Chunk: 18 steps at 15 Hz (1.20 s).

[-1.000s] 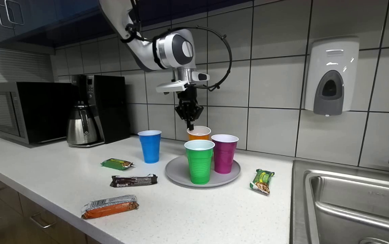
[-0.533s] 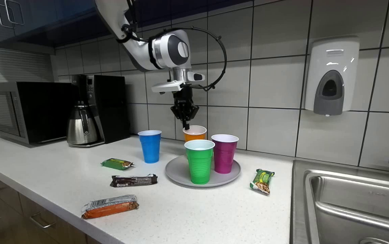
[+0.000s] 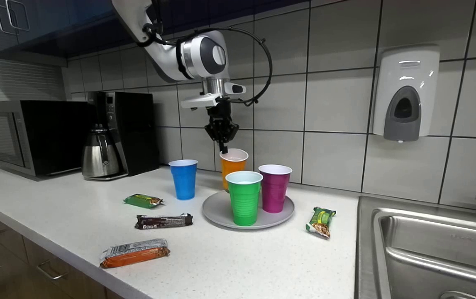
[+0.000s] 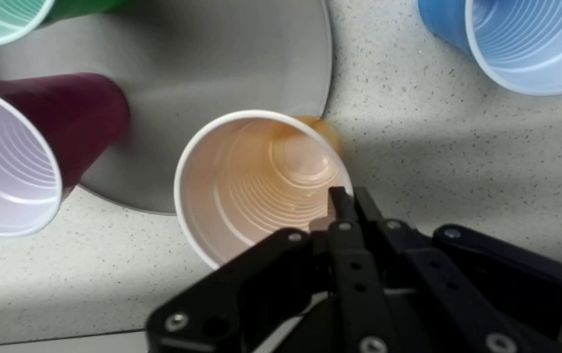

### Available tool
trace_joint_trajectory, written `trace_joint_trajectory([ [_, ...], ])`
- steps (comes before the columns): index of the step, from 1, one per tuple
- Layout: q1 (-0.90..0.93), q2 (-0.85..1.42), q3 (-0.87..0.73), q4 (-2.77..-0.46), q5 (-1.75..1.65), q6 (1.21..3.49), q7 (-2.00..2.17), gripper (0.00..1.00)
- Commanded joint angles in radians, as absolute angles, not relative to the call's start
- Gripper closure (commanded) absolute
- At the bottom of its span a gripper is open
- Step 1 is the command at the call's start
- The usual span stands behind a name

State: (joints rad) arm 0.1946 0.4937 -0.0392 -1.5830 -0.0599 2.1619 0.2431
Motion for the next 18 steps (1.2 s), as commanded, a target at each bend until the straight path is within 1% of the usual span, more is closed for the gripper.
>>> trace_joint_trajectory([
  [1, 0.2, 0.453, -0.026, -1.617, -0.096, 2.167, 0.277, 0.99],
  [18, 0.233, 0.502, 0.01, -1.571, -0.101, 2.153, 0.256, 0.99],
])
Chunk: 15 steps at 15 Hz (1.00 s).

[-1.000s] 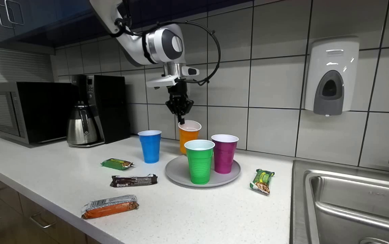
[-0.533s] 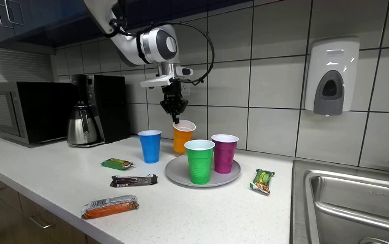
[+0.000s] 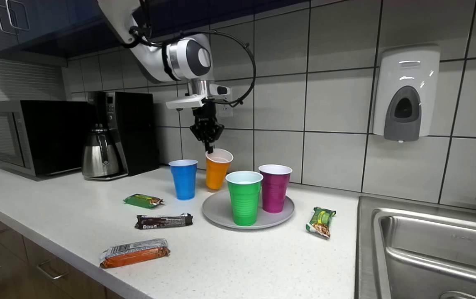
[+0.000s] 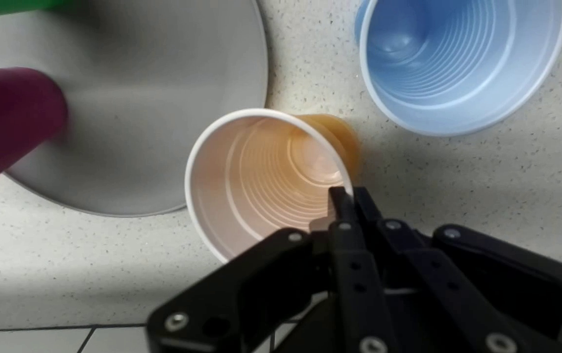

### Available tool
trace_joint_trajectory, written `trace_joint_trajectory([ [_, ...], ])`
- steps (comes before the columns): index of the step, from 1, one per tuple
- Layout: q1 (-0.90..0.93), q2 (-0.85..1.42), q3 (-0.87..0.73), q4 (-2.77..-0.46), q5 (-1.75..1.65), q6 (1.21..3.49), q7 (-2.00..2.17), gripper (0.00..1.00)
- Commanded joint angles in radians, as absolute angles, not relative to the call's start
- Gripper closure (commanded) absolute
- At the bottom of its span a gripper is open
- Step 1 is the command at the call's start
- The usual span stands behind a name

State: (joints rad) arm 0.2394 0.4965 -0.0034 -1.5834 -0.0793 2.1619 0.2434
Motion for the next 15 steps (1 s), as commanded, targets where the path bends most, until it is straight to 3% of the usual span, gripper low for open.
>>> trace_joint_trajectory([
  [1, 0.233, 0.506, 0.011, -1.569, -0.1, 2.152, 0.254, 0.99],
  [15, 0.23, 0.535, 0.015, -1.555, -0.095, 2.145, 0.243, 0.99],
])
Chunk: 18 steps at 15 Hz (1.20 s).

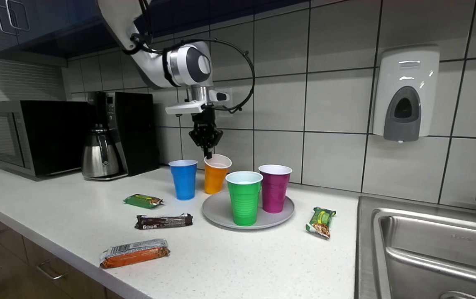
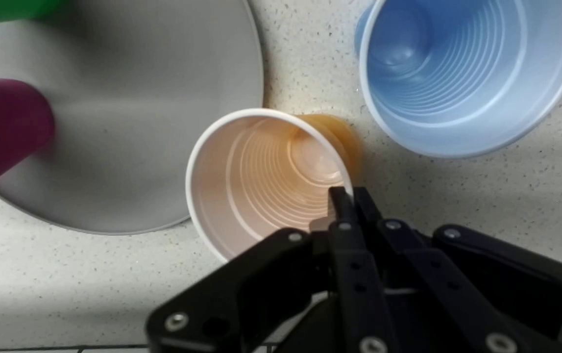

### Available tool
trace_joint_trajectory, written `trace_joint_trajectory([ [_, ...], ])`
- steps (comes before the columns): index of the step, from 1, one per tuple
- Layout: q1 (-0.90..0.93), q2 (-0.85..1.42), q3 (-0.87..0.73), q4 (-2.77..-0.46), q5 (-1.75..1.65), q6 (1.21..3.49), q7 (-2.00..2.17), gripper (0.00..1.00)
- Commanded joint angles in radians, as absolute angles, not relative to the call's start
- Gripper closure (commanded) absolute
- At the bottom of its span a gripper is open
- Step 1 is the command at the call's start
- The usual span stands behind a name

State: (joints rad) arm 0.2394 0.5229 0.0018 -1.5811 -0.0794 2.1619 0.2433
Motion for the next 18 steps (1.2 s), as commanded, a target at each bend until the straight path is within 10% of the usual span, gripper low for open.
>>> trace_joint_trajectory([
  [1, 0.23, 0.536, 0.015, -1.552, -0.095, 2.145, 0.243, 0.99],
  [8, 0.231, 0.54, 0.014, -1.545, -0.098, 2.136, 0.24, 0.99],
  [10, 0.232, 0.54, 0.014, -1.544, -0.099, 2.134, 0.241, 0.69],
  [18, 0.234, 0.535, 0.013, -1.548, -0.101, 2.135, 0.245, 0.11],
])
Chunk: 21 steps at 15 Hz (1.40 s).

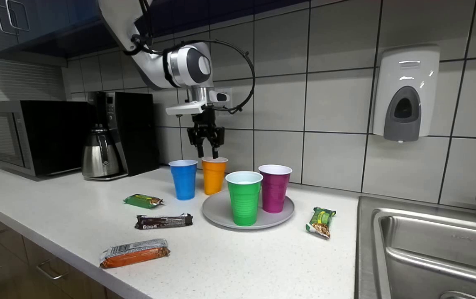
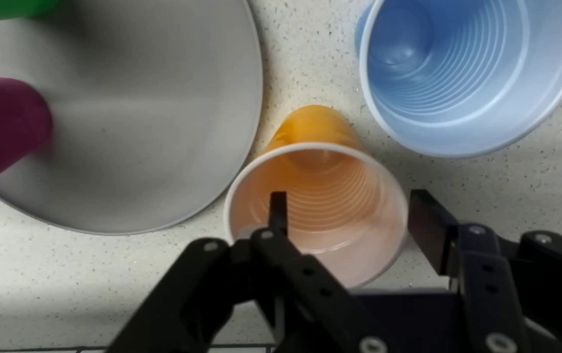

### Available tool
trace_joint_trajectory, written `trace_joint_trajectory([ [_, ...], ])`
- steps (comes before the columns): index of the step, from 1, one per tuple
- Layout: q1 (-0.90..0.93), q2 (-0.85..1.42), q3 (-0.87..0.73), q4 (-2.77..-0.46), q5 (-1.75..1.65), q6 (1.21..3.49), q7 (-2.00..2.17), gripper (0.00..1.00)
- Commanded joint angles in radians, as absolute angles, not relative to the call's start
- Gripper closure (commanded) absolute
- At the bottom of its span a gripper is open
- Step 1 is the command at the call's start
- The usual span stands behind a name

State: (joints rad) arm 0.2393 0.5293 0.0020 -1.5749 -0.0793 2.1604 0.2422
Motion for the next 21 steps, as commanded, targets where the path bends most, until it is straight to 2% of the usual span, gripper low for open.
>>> trace_joint_trajectory([
  [1, 0.234, 0.534, 0.013, -1.549, -0.101, 2.135, 0.246, 0.02],
  [3, 0.235, 0.532, 0.013, -1.55, -0.102, 2.137, 0.246, 0.0],
  [21, 0.221, 0.447, -0.007, -1.63, -0.106, 2.17, 0.271, 0.0],
])
